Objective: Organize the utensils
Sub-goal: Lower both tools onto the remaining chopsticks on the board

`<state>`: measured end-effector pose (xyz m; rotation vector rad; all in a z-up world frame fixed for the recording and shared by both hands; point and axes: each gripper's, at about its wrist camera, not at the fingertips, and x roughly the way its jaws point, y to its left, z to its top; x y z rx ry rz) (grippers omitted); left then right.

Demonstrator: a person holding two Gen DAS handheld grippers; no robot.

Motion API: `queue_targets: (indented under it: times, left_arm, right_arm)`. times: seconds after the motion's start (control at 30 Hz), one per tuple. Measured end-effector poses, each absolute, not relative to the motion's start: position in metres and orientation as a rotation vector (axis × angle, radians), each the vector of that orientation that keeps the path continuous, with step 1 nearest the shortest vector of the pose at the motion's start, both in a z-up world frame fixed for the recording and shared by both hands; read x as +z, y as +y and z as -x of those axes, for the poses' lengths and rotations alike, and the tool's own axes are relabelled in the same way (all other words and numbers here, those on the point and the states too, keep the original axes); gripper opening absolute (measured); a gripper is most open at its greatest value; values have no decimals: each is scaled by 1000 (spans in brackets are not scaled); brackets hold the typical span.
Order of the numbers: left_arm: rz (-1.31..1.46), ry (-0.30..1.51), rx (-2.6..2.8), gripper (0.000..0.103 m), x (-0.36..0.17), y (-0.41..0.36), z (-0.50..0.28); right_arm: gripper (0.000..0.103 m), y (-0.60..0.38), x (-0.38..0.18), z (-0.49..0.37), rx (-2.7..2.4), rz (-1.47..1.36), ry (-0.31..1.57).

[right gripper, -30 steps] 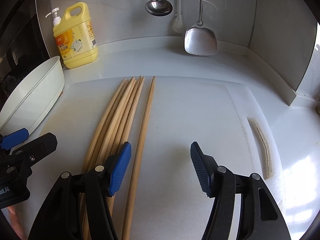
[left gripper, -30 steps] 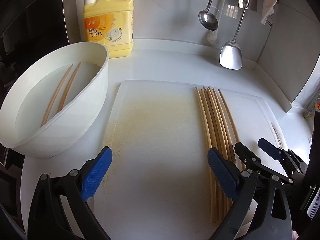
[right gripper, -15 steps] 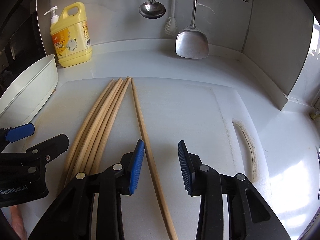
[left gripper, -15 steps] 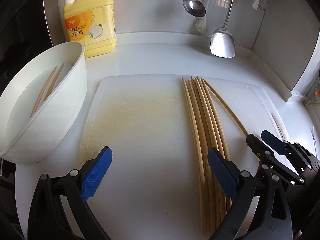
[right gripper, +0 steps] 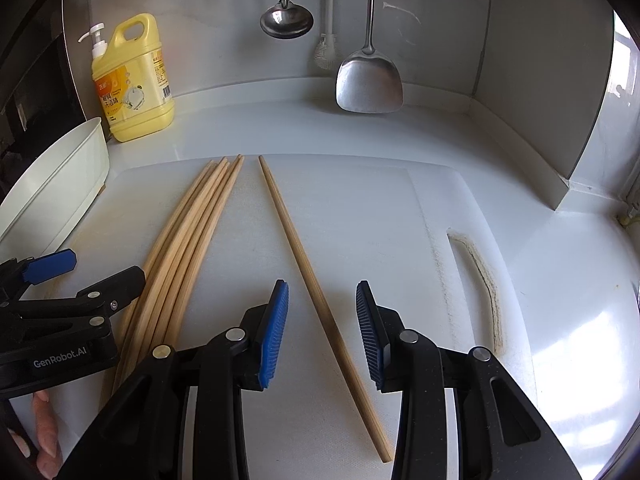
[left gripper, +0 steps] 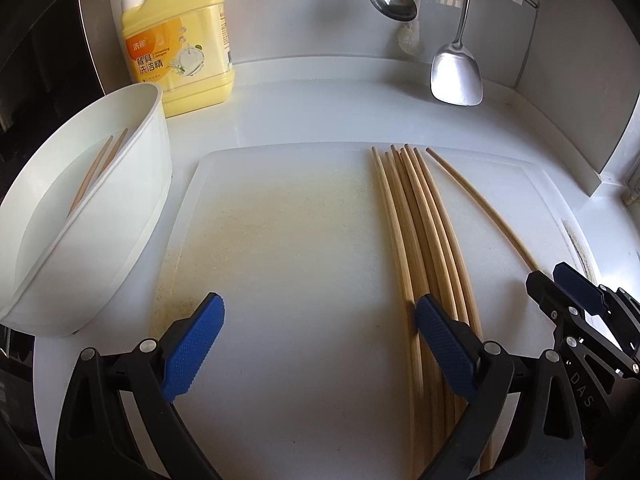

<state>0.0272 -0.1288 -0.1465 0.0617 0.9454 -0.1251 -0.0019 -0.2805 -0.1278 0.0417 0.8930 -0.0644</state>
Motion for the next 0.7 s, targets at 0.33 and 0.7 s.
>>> queue_targets:
  times: [0.33, 0.7]
  left_arm:
    - [-62, 927, -69, 98, -151, -127, -34]
    - [-32, 907, -82, 85, -150, -128, -36]
  right_arm:
    - [35, -280, -127, -5, -40, -37, 901]
    - [49, -283, -129, -21, -7, -20, 908]
